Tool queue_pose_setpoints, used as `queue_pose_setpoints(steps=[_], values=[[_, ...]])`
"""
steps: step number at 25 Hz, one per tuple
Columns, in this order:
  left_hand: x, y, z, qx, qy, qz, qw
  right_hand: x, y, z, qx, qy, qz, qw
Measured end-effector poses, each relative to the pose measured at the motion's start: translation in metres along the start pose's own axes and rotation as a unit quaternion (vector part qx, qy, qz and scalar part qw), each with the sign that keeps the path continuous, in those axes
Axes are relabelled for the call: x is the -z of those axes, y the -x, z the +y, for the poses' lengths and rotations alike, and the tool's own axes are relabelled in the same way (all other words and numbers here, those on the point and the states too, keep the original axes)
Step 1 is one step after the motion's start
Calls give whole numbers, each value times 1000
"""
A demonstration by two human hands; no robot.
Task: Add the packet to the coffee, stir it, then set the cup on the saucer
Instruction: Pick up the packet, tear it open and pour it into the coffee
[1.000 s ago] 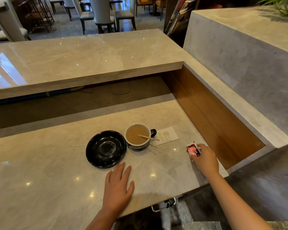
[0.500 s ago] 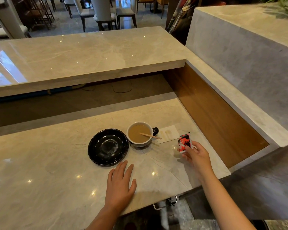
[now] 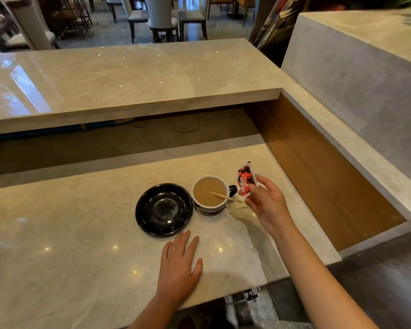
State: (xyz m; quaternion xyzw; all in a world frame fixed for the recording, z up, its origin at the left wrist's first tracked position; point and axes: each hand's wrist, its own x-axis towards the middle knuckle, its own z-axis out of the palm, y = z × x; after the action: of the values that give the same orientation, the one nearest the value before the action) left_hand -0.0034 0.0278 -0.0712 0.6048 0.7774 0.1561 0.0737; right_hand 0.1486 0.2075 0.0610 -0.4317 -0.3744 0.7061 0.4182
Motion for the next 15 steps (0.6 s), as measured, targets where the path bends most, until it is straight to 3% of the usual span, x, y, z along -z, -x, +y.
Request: queue_pose_setpoints(steps=[6,15], values=[[0,1,-1,-8,5,12,1000,-17,-16,-6,150,320,6,935],[2,2,1,-7,5,21,1000,-28,-23,7,294,582,-50,757]])
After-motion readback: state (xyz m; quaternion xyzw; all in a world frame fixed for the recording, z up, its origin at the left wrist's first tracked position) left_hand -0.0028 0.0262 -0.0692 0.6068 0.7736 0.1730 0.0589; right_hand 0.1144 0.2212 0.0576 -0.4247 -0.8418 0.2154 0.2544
